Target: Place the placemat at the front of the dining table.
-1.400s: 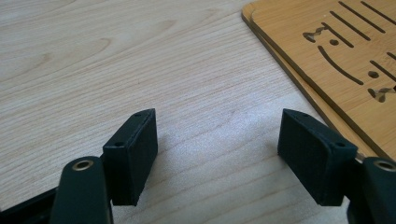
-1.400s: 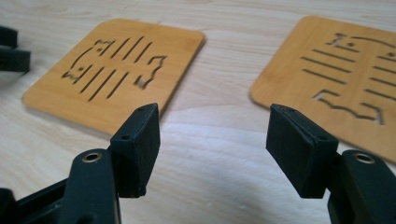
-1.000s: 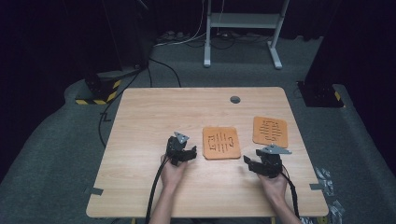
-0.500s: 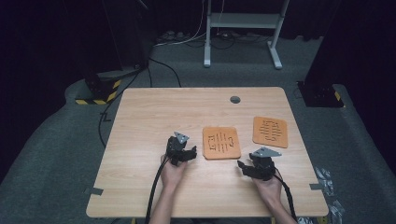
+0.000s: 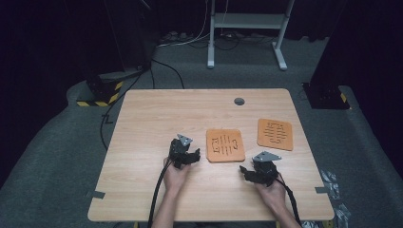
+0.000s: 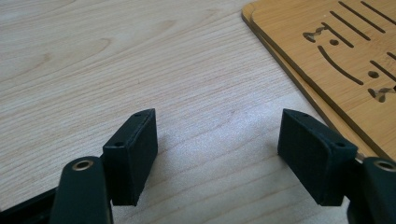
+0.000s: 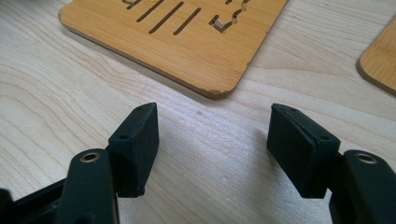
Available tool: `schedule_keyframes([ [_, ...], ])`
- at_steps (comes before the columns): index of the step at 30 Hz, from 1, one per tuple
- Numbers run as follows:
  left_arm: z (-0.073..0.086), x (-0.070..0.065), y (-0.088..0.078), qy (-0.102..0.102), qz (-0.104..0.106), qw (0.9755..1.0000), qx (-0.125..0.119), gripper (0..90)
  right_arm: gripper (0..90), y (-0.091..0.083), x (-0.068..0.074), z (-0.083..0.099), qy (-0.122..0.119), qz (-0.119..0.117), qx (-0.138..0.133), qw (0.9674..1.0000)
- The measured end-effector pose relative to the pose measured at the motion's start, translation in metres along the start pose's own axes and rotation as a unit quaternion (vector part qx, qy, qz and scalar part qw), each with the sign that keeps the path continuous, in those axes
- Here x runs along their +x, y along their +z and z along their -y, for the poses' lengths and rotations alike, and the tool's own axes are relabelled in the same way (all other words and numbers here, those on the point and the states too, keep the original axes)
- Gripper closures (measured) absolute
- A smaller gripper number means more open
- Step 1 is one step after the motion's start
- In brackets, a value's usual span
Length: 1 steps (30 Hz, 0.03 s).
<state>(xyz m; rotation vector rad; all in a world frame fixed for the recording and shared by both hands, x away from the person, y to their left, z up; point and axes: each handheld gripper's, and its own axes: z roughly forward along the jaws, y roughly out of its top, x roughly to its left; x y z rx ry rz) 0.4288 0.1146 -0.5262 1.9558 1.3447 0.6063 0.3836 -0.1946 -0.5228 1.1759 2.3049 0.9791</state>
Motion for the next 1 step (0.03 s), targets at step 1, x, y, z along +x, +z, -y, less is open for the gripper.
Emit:
schedule_keyframes([
  [1,0.0000,-0.0001,0.0000,0.000,0.000,1.0000,0.000,28.7,31.9,-0.0003,0.0000,0.0005,-0.001,-0.001,0.001,1.0000],
])
